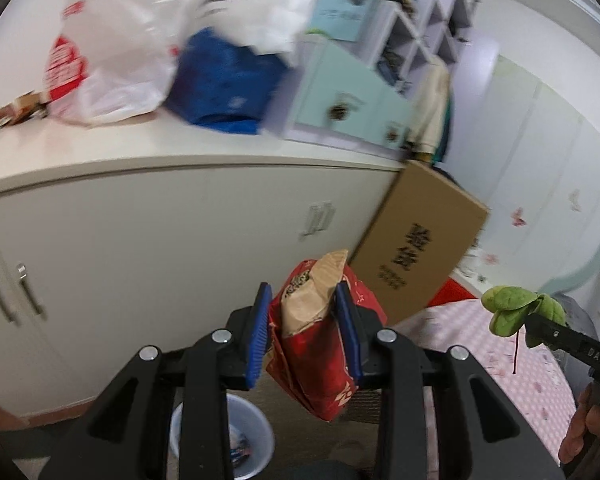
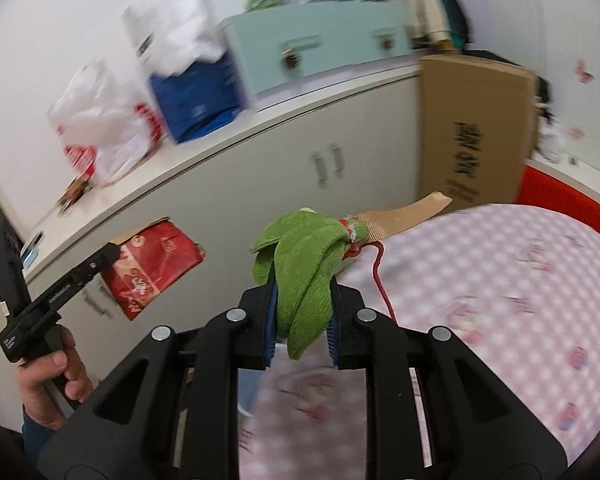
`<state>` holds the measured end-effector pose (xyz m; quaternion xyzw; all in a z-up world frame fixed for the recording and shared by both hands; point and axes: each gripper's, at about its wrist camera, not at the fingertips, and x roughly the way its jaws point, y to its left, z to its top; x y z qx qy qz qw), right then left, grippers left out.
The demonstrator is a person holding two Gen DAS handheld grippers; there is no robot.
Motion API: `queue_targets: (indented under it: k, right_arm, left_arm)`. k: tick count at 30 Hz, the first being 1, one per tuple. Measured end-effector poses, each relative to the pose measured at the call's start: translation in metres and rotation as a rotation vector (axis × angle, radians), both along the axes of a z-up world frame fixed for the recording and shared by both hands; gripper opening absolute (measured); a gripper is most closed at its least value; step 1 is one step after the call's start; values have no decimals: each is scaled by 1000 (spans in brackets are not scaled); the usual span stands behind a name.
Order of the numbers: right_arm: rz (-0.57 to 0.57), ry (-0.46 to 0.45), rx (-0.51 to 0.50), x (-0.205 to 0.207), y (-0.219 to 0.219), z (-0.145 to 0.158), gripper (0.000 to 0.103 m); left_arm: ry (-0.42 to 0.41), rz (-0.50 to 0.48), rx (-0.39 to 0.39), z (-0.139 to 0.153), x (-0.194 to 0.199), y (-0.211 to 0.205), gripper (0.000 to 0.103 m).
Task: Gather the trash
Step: 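Carry the red snack bag and green cloth toy to the wastebasket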
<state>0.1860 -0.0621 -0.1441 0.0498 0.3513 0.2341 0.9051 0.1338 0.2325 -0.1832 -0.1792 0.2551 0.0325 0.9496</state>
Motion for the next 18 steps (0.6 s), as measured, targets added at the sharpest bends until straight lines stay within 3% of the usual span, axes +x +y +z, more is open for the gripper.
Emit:
queue_targets:
  k: [9, 18]
  right_arm:
    - [176, 112, -53, 18, 103, -52, 20]
    - [276, 383, -222, 43, 189, -167, 20]
  left_arm:
    - [140, 108, 9, -60, -1, 63, 32]
    - [342, 99, 2, -150, 26, 84, 32]
